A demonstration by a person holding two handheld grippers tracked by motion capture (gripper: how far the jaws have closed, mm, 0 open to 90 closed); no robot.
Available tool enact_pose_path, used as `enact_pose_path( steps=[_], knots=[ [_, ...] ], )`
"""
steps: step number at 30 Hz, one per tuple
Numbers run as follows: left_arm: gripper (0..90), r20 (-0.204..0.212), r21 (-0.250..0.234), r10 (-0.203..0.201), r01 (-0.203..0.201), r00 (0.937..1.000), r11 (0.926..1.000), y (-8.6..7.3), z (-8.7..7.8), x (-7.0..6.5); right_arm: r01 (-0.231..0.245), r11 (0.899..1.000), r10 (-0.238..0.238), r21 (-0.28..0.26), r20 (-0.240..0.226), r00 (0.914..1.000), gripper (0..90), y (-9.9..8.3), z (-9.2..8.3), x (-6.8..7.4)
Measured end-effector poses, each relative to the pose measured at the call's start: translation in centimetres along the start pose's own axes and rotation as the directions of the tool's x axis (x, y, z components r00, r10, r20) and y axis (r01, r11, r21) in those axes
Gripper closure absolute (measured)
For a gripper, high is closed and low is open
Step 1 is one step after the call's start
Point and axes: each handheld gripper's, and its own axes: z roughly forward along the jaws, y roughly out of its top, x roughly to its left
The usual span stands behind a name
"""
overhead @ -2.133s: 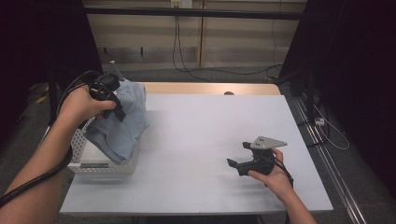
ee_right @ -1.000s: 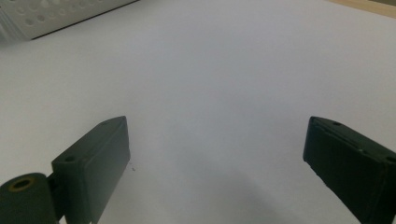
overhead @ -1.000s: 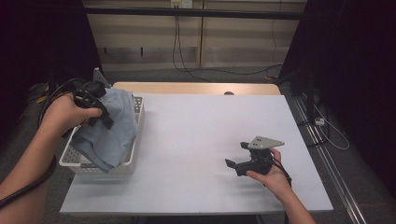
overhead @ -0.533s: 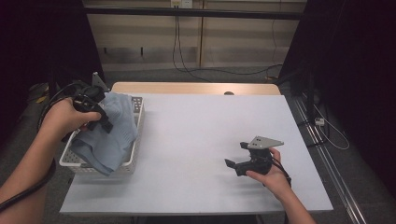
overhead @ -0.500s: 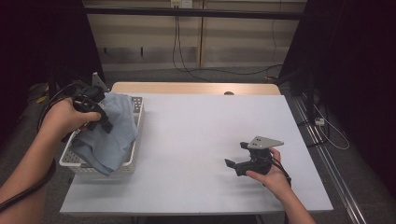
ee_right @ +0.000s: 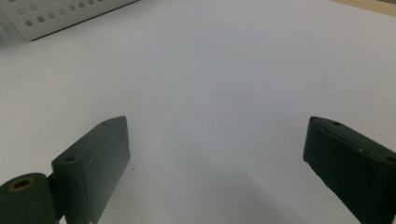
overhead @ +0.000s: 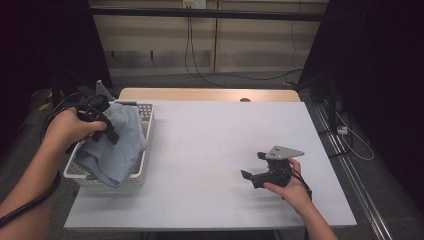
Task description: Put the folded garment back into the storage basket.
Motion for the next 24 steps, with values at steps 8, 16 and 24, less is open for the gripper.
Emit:
enact_pose_path(
  steps=[8, 16, 24],
  knots=[
    [73.2, -0.004, 0.018, -0.007, 0.007, 1.0000, 0.9998, -0.2, 0.4, 0.3, 0.005, 1.000, -0.005, 0.000, -0.002, 1.0000, 7.2, 0.0, 0.1, 0.0],
    [73.2, -0.001, 0.035, -0.020, 0.020, 0.9998, 0.9992, -0.1, 1.6, 0.5, 0.005, 1.000, -0.005, 0.000, -0.002, 1.0000, 7.2, 0.0, 0.0, 0.0],
    [73.1, 0.002, 0.036, -0.034, 0.033, 0.9994, 0.9988, 0.1, 2.5, 0.9, 0.004, 1.000, -0.004, 0.001, 0.001, 1.0000, 7.2, 0.0, 0.0, 0.0]
  ],
)
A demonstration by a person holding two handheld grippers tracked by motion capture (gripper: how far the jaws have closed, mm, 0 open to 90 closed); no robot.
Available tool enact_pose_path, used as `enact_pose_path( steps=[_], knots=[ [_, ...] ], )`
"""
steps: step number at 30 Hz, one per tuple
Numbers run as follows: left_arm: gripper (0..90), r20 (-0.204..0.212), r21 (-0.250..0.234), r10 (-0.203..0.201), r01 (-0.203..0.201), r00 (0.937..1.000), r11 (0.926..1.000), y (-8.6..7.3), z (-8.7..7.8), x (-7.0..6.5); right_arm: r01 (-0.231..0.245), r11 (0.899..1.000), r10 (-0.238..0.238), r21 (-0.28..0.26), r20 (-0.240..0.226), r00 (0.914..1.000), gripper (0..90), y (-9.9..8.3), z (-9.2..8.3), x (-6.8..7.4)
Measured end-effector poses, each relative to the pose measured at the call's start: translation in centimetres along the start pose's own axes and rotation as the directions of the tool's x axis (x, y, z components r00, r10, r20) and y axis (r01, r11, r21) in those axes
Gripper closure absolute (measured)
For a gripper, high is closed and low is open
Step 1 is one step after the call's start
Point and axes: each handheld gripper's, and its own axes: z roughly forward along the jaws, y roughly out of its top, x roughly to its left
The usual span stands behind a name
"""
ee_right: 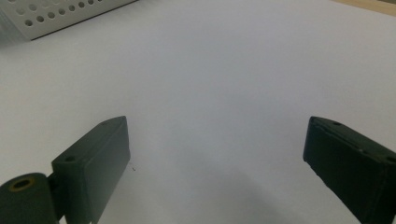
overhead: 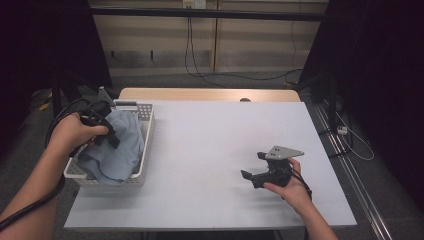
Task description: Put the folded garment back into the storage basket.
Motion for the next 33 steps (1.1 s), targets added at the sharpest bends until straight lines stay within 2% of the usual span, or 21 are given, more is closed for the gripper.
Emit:
enact_pose_path(
  steps=[7, 20, 27, 30, 33],
  knots=[
    [73.1, 0.001, -0.016, -0.010, 0.010, 0.9999, 0.9998, 0.34, -0.44, 0.30, -0.003, 1.000, 0.003, -0.001, 0.000, 1.0000, 7.2, 0.01, -0.03, -0.02],
    [73.0, -0.018, -0.095, -0.048, 0.046, 0.9987, 0.9944, 0.76, -0.66, 0.19, -0.003, 1.000, 0.003, -0.005, -0.001, 1.0000, 7.2, 0.03, -0.10, -0.04],
    [72.9, -0.039, -0.153, -0.074, 0.067, 0.9965, 0.9859, 0.87, -0.45, -0.01, -0.003, 1.000, 0.003, -0.003, -0.001, 1.0000, 7.2, 0.03, -0.07, 0.01],
    [72.9, -0.047, -0.184, -0.091, 0.081, 0.9947, 0.9795, 0.93, -0.25, -0.08, -0.002, 1.000, 0.002, -0.004, -0.002, 1.0000, 7.2, 0.03, -0.08, 0.02],
    [72.8, -0.053, -0.191, -0.086, 0.075, 0.9949, 0.9788, 1.00, -0.02, -0.09, -0.002, 1.000, 0.002, -0.002, -0.001, 1.0000, 7.2, 0.03, -0.08, 0.05]
  ],
)
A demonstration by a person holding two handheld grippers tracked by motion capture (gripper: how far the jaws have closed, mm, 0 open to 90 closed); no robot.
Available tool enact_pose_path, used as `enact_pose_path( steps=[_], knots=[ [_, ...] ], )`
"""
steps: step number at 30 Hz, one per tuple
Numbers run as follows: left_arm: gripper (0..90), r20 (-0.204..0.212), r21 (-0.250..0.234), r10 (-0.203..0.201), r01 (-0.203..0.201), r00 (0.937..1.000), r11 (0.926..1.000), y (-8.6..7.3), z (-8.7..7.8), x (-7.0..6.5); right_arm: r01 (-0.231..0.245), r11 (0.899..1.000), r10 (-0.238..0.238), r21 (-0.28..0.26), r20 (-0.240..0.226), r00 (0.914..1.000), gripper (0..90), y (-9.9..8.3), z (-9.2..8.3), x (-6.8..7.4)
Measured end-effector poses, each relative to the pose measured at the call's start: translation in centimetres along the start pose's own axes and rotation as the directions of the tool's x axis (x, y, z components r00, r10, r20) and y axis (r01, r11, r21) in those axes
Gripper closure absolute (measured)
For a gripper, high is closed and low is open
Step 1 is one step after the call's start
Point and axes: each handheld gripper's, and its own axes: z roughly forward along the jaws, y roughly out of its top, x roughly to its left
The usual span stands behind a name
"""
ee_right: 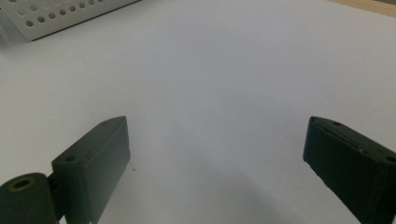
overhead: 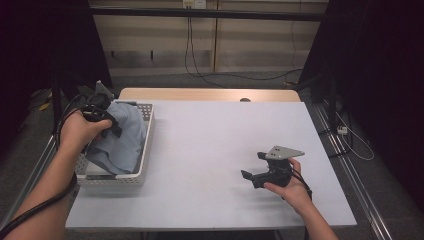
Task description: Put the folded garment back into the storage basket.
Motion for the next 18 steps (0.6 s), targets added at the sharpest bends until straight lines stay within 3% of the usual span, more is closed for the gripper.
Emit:
enact_pose_path(
  steps=[17, 18],
  knots=[
    [71.8, 0.018, -0.012, -0.007, 0.007, 0.9998, 0.9999, -0.8, 1.7, -0.3, 0.006, 1.000, -0.006, 0.000, -0.003, 1.0000, 7.2, 0.0, 0.0, 0.1],
    [71.7, 0.020, -0.015, -0.022, 0.022, 0.9996, 0.9996, -0.8, 1.8, -0.4, 0.006, 1.000, -0.006, -0.001, -0.003, 1.0000, 7.2, 0.0, 0.0, 0.1]
  ],
)
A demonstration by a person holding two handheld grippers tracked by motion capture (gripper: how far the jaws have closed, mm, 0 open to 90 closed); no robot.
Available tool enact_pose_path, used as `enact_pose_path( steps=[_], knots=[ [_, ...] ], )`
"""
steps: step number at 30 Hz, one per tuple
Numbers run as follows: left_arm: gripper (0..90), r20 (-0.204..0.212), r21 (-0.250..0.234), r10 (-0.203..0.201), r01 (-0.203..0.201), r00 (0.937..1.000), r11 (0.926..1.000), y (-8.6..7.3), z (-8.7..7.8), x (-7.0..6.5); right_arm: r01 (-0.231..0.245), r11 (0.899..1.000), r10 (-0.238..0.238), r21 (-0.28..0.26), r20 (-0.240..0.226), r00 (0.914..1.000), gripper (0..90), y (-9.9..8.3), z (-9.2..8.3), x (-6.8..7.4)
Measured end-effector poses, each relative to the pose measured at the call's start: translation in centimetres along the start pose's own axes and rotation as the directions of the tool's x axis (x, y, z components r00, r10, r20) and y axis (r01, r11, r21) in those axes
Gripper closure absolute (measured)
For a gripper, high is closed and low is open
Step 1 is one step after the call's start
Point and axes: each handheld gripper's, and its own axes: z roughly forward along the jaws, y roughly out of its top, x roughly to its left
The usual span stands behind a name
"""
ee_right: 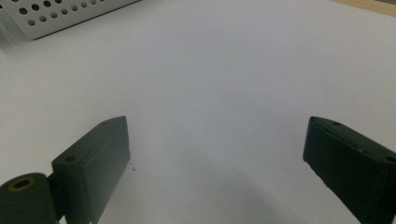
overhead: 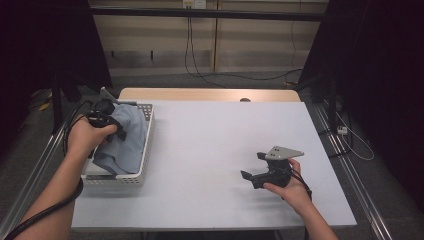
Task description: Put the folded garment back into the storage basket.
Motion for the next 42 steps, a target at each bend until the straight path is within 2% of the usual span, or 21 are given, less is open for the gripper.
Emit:
enact_pose_path(
  steps=[8, 9, 23, 32, 42],
  knots=[
    [71.0, 0.010, 0.008, 0.002, -0.002, 0.9999, 1.0000, -0.4, 0.7, 0.3, 0.000, 1.000, 0.000, 0.001, 0.001, 1.0000, 7.2, 0.0, 0.0, 0.0],
    [70.8, 0.008, 0.000, -0.007, 0.007, 0.9999, 1.0000, -0.5, 0.8, 0.2, 0.000, 1.000, 0.000, 0.001, 0.001, 1.0000, 7.2, 0.0, 0.0, 0.0],
    [65.8, 0.012, 0.011, 0.003, -0.003, 0.9999, 0.9999, -0.7, 0.9, 0.3, 0.000, 1.000, 0.000, 0.001, 0.001, 1.0000, 7.3, 0.0, 0.0, 0.0],
    [65.3, 0.021, 0.016, -0.006, 0.005, 0.9998, 0.9999, -1.0, 1.5, 0.6, 0.001, 1.000, -0.001, 0.002, 0.001, 1.0000, 7.3, 0.0, 0.0, 0.0],
    [64.7, 0.021, 0.003, -0.016, 0.016, 0.9996, 0.9999, -1.1, 1.7, 0.7, 0.000, 1.000, 0.000, 0.002, 0.000, 1.0000, 7.3, 0.0, 0.1, 0.0]
  ],
)
